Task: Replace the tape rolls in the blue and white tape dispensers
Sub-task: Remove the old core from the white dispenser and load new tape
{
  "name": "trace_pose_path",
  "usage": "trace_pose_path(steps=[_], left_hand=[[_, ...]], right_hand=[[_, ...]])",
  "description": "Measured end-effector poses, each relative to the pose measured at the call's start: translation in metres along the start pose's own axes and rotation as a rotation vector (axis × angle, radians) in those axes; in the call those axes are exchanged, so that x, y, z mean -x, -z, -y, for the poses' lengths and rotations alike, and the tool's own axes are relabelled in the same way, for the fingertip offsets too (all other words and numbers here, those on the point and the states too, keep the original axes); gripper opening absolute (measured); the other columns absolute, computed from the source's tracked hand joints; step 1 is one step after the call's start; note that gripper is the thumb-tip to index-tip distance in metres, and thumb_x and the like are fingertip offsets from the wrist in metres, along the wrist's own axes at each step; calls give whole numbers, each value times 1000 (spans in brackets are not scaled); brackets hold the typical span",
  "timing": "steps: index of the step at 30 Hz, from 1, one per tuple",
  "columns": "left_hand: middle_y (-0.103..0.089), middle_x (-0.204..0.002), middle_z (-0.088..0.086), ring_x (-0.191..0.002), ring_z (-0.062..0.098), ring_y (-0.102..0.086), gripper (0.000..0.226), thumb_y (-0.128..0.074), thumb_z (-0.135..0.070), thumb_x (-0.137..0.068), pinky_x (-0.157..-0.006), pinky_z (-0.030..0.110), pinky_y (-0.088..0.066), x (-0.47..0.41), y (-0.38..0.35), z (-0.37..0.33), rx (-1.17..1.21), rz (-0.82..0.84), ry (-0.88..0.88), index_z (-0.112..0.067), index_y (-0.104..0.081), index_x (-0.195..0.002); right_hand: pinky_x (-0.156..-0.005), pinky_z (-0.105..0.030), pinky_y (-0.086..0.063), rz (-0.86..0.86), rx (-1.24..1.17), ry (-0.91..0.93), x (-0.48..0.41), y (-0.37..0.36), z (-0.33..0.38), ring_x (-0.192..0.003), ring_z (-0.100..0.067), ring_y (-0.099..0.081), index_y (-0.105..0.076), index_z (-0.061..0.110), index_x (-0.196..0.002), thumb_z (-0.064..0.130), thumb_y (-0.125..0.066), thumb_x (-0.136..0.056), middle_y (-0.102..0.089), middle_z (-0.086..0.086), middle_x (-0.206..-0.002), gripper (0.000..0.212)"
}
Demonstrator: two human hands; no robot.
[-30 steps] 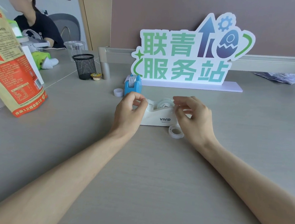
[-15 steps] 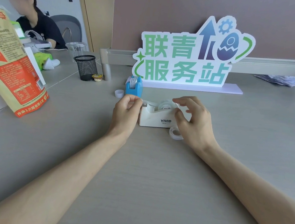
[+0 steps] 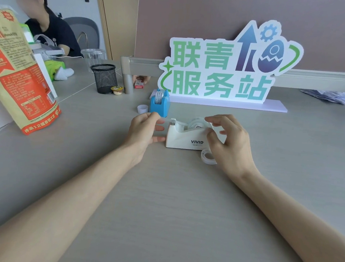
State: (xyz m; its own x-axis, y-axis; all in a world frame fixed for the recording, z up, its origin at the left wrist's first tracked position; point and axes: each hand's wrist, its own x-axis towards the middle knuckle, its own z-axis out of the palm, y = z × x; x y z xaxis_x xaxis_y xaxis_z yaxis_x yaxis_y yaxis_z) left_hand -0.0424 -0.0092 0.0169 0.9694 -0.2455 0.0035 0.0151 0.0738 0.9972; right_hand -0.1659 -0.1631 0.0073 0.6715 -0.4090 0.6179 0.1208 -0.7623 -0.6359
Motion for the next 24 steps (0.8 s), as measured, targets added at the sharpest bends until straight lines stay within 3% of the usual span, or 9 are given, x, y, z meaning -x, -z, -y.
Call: trace_pose_path(steps=[5,9,13,18,24], left_hand=[[-65,-90,-4,-69,12,-54,15,-47,-19,-88,-38,21,-40,4,4,-5,-110,-33,10,-19,-61,-82],[-66,-88,-10,-60,11,-44,13,-48,-24,-86,-37,15,-26,5,10,-8,-202,-67,-9,-20,-60,-81],[-61,-84,-4,-61,15,-40,16,-49,-26,-85,-43,18,-25,4,13,-7,-289,-79,-17,-21,-60,-75],[-35,-51,0,-48,19,-30,23,-54,-28,-83,-40,18,-19,2,19,-8,-516,-57,-17,-17,-56,-62],[-29,-52,-2,-46,16,-23,22,-54,-27,-85,-39,16,-14,1,23,-12,-685,70,57,-16,-54,-65]], right_hand=[[-86,-23,-45,3,6,-19,-1,-1,-1,-104,-13,-59,-67,15,-110,5,-56,-88,-64,4,-113,27],[-81,-10,-41,9,-2,-36,0,-1,-2,-101,-9,-58,-66,16,-110,6,-57,-88,-63,4,-112,26],[-81,-17,-42,12,-8,-46,0,-1,-1,-101,-9,-58,-66,16,-111,7,-56,-89,-62,6,-112,26],[-84,-22,-45,9,-6,-51,-1,0,-1,-100,-9,-59,-65,17,-111,7,-56,-88,-63,5,-114,26],[-83,-21,-44,17,-9,-60,-1,-1,0,-98,-8,-60,-65,17,-110,8,-56,-88,-64,5,-114,26]])
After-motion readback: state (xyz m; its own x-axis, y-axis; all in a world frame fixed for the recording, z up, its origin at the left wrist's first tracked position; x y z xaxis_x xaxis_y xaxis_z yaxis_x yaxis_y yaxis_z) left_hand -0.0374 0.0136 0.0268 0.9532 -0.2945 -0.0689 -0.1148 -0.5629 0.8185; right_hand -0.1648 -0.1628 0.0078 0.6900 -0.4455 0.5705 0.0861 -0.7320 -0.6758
